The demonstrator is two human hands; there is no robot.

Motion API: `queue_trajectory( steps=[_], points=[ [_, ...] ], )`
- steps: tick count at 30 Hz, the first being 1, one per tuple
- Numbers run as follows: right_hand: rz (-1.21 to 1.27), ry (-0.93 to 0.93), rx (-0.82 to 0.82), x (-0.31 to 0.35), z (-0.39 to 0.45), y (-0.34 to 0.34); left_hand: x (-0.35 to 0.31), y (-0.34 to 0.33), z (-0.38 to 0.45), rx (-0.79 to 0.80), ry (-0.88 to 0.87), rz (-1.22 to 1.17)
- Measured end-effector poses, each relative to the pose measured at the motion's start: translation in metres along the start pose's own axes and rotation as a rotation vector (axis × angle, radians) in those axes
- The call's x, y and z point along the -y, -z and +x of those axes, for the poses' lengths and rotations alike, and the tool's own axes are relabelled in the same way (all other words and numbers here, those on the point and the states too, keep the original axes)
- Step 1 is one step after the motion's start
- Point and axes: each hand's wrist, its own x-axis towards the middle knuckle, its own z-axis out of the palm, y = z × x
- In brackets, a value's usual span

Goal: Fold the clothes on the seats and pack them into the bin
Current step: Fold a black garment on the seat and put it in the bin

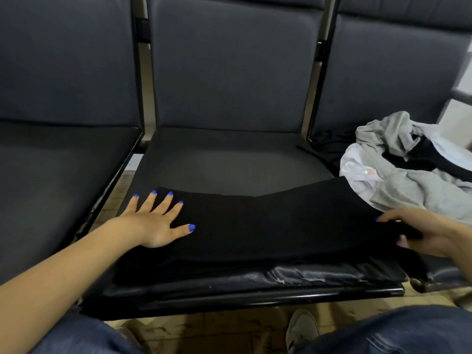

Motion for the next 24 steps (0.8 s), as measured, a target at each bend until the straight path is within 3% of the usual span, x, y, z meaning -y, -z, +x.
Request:
queue_trajectory(
  steps=[3,9,12,15,18,20,24],
  points=[
    [0.145,0.001,0.105,0.008,-0.012,-0.008,-0.004,0.002,-0.01,0.019,-0.037,0.038],
    [0.338,0.141,0.295,0.041,-0.043,-0.037,0.001,0.0,-0.028,0.041,-0.375,-0.079],
    [0.388,0.249,0.428,0.062,-0.056,-0.059,-0.002,0.004,-0.03,-0.118,-0.501,-0.643],
    [0.314,0.286,0.559,0.086,-0.068,-0.094,-0.01,0.019,-0.031,-0.423,-0.425,-1.399],
    [0.225,0.316,0.692,0.1,-0.084,-0.143,0.0,0.021,-0.033,-0.296,-0.41,-1.888],
    [0.152,0.315,0.773,0.098,-0.09,-0.182,0.008,0.017,-0.034,-0.141,-0.296,-2.094],
    [-0.01,0.153,0.986,0.073,-0.097,-0.265,0.011,0.004,-0.028,0.079,-0.082,-2.082]
  ],
)
